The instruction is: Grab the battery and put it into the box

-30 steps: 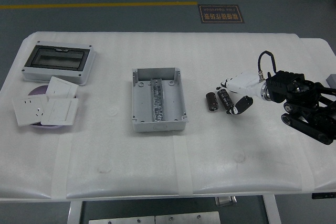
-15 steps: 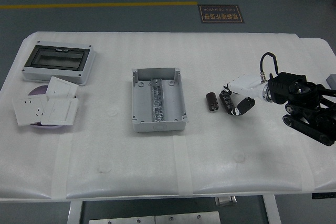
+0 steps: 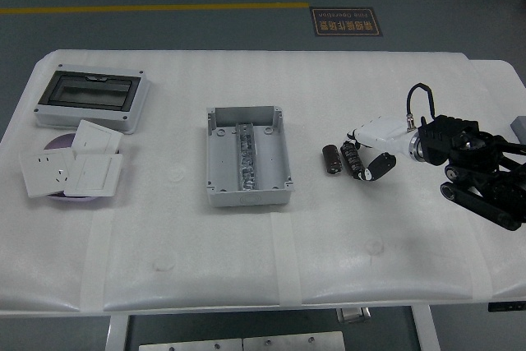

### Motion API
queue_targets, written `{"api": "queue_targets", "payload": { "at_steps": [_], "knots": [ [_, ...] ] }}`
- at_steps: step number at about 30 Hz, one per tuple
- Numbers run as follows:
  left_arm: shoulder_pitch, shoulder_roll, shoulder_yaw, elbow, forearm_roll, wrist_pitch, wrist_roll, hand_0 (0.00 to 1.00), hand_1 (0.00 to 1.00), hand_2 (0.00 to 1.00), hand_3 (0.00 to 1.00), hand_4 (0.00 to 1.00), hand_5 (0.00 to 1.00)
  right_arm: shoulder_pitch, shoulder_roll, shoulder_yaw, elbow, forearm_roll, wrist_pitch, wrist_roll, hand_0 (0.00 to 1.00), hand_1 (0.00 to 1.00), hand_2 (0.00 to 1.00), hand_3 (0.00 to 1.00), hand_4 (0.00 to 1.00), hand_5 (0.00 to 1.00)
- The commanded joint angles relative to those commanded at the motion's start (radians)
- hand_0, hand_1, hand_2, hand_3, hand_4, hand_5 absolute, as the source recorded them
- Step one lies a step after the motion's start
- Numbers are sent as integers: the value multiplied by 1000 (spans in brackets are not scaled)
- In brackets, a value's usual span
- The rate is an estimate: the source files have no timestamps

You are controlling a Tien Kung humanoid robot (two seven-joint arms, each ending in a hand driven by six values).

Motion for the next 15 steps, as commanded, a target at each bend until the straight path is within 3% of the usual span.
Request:
{"api": "queue_targets", "payload": {
  "at_steps": [7,15],
  "knots": [
    [0,-1,11,0,-10,3,-3,724,688,559,587,644,214,2,-8,-21,10,25,-37,-8,683,639,623,681,658,371],
    [2,-3,9,0,-8,3,-3,723,688,559,588,644,214,8,-28,-83,39,92,-187,-38,681,630,606,668,628,376]
  ]
}}
